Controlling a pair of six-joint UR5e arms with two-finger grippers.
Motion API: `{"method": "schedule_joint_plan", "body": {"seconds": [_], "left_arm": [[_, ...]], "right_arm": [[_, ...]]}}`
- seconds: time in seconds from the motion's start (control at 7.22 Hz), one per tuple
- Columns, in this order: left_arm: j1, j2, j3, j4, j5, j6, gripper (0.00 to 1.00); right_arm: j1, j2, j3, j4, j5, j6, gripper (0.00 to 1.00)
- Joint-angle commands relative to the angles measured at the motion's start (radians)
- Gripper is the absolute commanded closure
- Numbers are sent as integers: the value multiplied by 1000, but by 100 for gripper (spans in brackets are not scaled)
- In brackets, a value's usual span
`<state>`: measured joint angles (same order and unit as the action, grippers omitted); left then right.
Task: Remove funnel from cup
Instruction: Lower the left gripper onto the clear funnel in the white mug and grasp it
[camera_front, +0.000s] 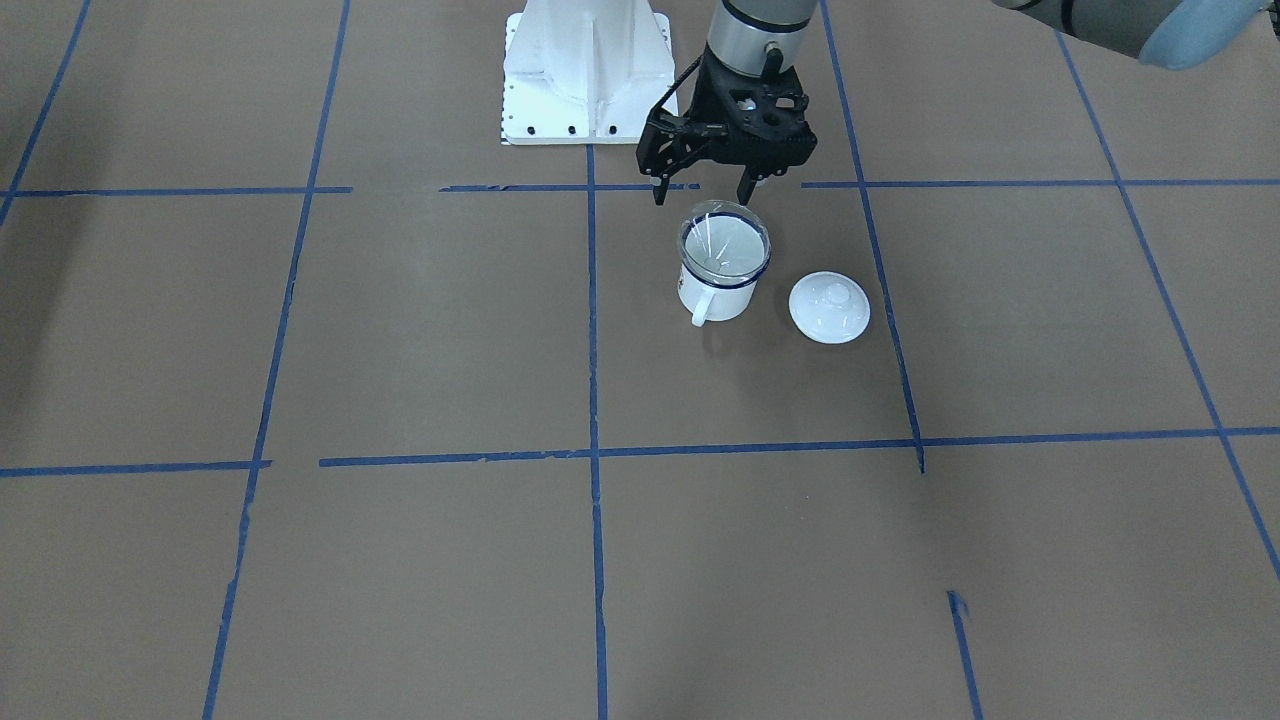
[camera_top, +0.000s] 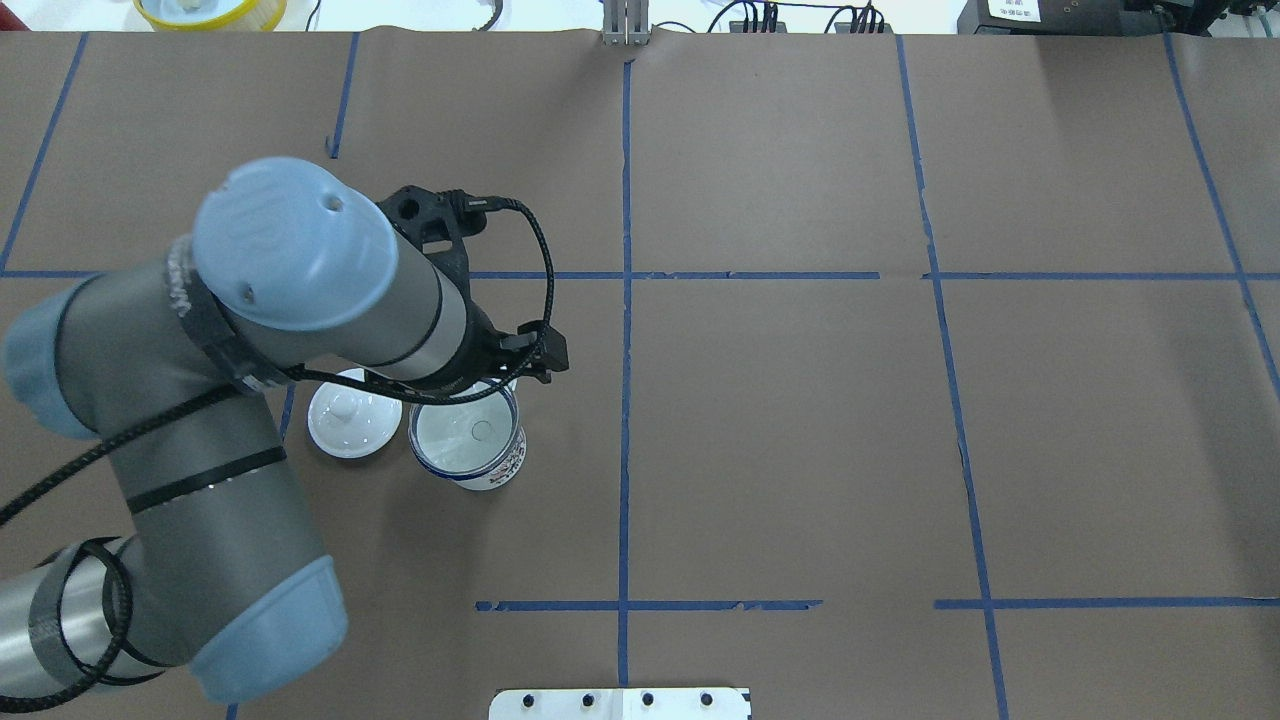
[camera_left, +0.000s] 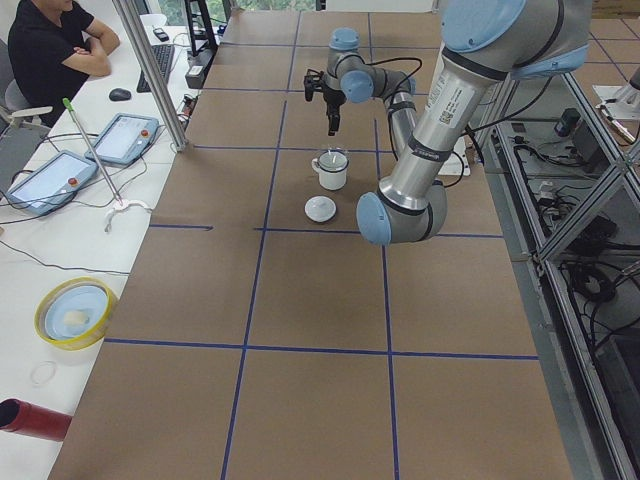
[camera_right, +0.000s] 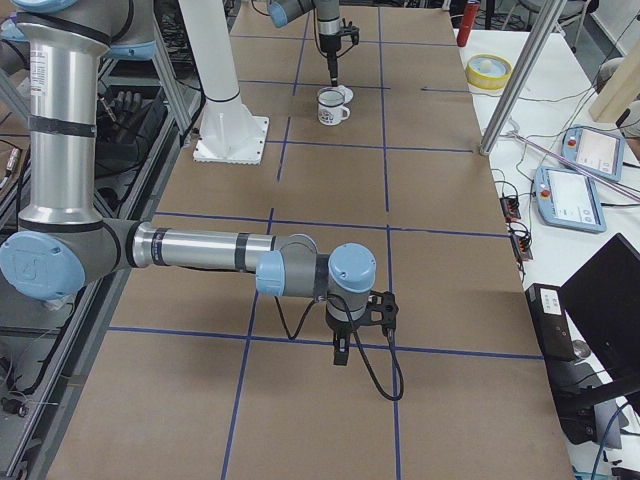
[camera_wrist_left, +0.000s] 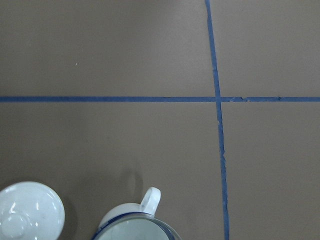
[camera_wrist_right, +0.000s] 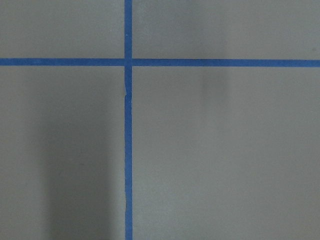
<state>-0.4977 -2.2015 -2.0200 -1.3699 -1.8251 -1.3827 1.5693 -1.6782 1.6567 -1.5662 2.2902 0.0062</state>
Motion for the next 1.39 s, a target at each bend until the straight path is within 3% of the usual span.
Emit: {"method": "schedule_joint_plan", "body": {"seconds": [0.0, 0.28, 0.55, 0.97, 1.11, 1.25], "left_arm": [[70, -36, 110, 8, 78, -50, 0], [70, -23, 136, 0, 76, -42, 7], [70, -21, 179, -59, 75, -39, 28], [68, -9, 162, -64, 76, -38, 88], [64, 5, 138, -63, 78, -38, 100], [59, 34, 100, -63, 78, -36, 100]], "right_arm": [[0, 0, 0, 0, 0, 0, 0], [0, 0, 0, 0, 0, 0, 0], [0, 0, 0, 0, 0, 0, 0], [0, 0, 0, 0, 0, 0, 0], [0, 0, 0, 0, 0, 0, 0], [0, 0, 0, 0, 0, 0, 0]]}}
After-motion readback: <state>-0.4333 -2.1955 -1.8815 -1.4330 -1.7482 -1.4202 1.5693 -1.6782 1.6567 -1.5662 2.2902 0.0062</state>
